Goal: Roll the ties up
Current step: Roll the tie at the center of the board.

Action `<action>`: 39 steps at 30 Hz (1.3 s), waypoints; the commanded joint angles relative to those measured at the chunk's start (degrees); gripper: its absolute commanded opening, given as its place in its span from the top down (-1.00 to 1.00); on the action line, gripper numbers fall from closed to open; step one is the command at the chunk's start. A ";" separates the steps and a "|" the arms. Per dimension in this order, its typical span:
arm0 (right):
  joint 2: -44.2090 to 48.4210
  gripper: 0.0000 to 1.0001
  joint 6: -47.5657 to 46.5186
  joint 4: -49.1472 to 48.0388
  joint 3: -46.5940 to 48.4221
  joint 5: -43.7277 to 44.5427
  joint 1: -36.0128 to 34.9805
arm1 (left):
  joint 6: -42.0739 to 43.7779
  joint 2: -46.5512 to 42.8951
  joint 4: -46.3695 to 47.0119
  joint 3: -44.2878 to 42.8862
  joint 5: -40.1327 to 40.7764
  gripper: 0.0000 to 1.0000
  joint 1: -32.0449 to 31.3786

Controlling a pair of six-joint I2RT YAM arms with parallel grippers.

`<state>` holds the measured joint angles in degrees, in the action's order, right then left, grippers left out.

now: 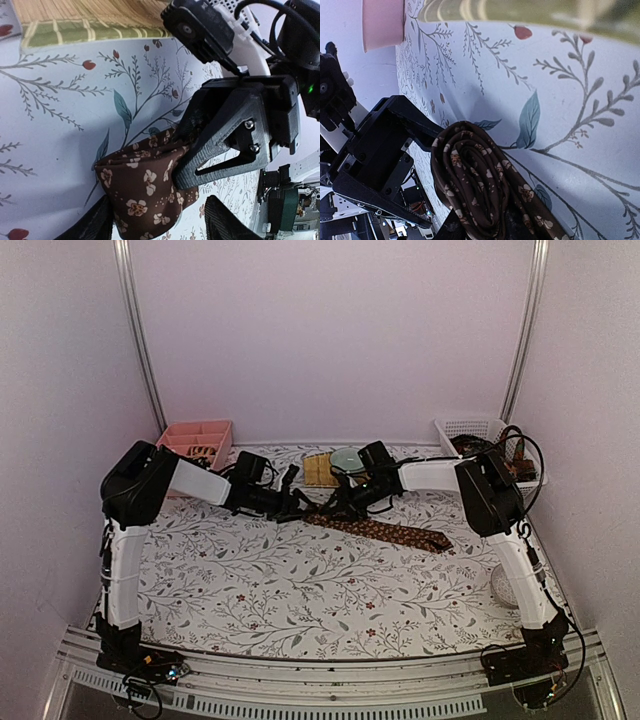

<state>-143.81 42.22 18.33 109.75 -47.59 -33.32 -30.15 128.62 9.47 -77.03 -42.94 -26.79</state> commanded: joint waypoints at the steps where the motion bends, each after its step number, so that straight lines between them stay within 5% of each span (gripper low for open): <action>1: -4.90 0.53 0.96 2.25 -1.03 -0.70 -0.96 | -4.27 3.31 2.80 2.06 1.33 -0.23 -0.94; 17: -5.15 0.53 2.20 0.52 -1.50 -2.37 -1.45 | -9.85 5.45 10.40 4.22 -1.45 0.08 -2.34; 30: -4.41 0.52 0.56 1.83 -1.56 -0.94 -1.32 | -15.47 4.41 15.87 7.29 0.67 0.70 -1.30; 39: 2.73 0.06 -9.94 8.33 -1.00 4.63 0.21 | -14.74 2.00 12.83 7.38 2.79 0.81 0.00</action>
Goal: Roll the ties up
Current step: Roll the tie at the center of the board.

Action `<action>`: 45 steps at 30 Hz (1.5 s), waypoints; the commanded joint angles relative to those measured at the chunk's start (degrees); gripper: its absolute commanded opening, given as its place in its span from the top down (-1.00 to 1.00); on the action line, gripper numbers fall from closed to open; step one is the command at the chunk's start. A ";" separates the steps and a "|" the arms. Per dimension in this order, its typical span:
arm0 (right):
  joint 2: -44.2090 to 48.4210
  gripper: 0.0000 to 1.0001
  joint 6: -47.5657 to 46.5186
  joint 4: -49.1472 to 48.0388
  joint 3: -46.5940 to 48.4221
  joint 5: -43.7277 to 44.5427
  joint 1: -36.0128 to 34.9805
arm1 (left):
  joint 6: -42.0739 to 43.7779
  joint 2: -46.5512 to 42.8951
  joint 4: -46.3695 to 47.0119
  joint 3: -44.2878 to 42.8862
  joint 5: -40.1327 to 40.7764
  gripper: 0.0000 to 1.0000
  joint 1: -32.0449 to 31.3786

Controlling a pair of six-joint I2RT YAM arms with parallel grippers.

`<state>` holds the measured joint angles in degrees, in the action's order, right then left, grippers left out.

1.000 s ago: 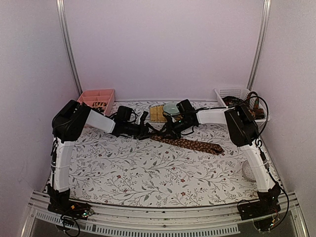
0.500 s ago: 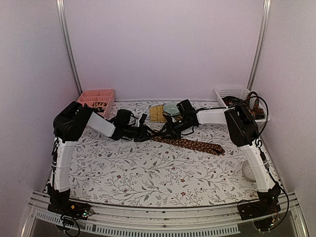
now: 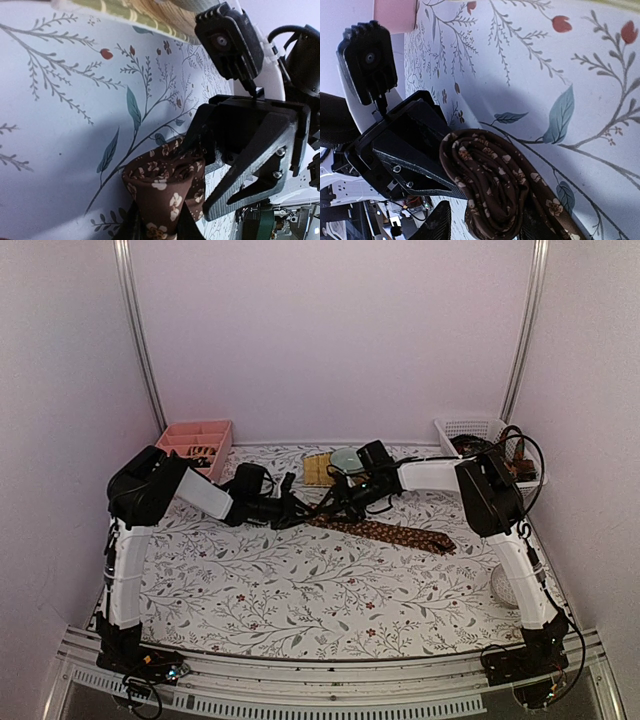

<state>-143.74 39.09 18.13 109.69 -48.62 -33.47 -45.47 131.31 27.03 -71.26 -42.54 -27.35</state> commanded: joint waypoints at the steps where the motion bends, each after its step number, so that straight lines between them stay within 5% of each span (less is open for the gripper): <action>1: 4.06 0.01 -8.73 9.25 -1.08 6.02 0.42 | 0.90 -0.92 -5.17 1.51 2.62 0.81 0.66; 14: 22.92 -0.27 -33.03 19.00 -8.19 10.44 0.41 | 9.93 -4.23 -20.12 -4.04 9.62 0.86 0.91; 20: 29.34 -0.30 -42.72 15.69 -17.00 19.24 0.51 | 17.15 -5.03 -30.76 -9.78 16.95 0.86 -0.38; 27: 29.14 -0.35 -47.17 12.35 -22.90 28.18 1.15 | 23.94 -3.97 -43.56 -18.65 30.33 0.86 -3.64; 34: 25.44 -0.36 -48.56 11.71 -22.61 35.05 2.15 | 26.21 -2.16 -47.24 -22.81 34.93 0.86 -5.22; 45: 23.75 -0.26 -49.84 20.50 -25.49 29.09 1.52 | 27.56 -4.23 -49.97 -22.25 37.96 0.86 -6.33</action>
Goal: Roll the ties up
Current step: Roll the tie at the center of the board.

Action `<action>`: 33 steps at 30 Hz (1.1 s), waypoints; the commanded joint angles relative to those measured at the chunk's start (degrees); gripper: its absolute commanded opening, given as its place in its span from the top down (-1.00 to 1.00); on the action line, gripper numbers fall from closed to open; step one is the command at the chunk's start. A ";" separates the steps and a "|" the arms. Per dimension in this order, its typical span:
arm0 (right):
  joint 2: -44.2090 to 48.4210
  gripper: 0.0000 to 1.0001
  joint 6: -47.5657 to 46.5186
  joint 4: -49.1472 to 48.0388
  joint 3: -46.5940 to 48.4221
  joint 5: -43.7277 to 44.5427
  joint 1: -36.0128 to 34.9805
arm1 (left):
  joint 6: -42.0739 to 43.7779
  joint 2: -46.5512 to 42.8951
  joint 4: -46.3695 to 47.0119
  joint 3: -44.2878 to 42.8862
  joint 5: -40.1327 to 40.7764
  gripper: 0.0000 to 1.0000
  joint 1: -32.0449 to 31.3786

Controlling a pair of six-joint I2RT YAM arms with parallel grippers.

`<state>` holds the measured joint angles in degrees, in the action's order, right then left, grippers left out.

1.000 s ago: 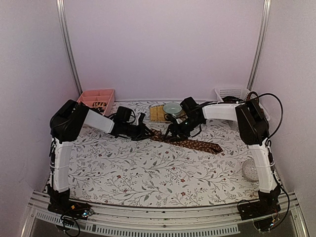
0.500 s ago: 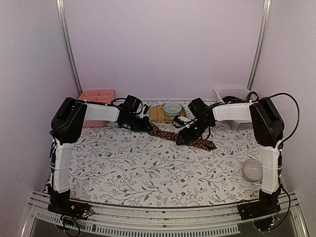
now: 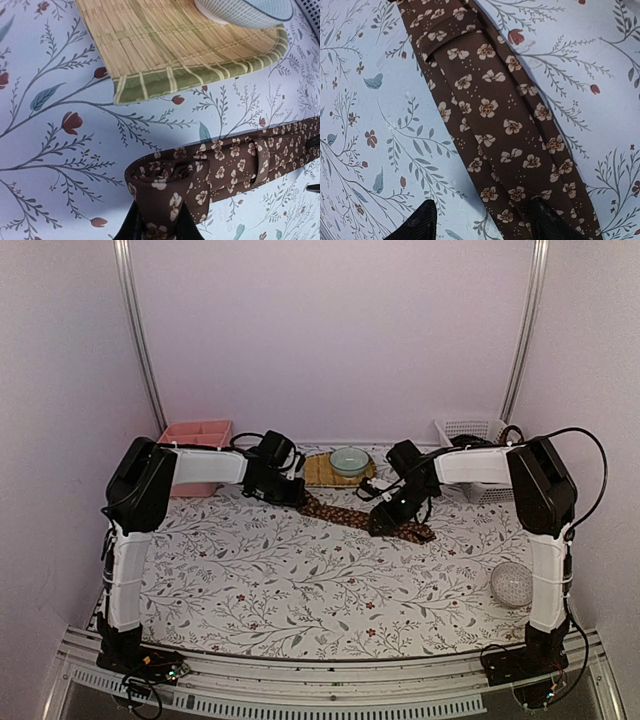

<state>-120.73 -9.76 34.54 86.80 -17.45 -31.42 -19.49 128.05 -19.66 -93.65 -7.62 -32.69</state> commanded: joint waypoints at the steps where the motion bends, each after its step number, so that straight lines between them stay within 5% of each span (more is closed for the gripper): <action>1: 1.24 -0.25 -0.90 4.65 -3.59 -2.40 -0.79 | 1.69 -1.25 -3.59 0.20 3.57 0.86 -1.23; 17: 15.56 -0.23 0.44 11.59 -21.50 -7.33 -4.48 | 3.95 -4.90 -7.96 0.95 16.37 0.87 -10.46; 33: 16.86 -0.45 0.27 14.06 -10.64 -17.65 5.69 | 14.14 -0.08 -18.62 -7.40 42.49 0.88 -21.88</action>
<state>-106.45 -10.04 46.92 72.47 -29.17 -28.71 -8.21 125.34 -33.06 -96.51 25.50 -52.12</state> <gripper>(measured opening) 0.721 0.128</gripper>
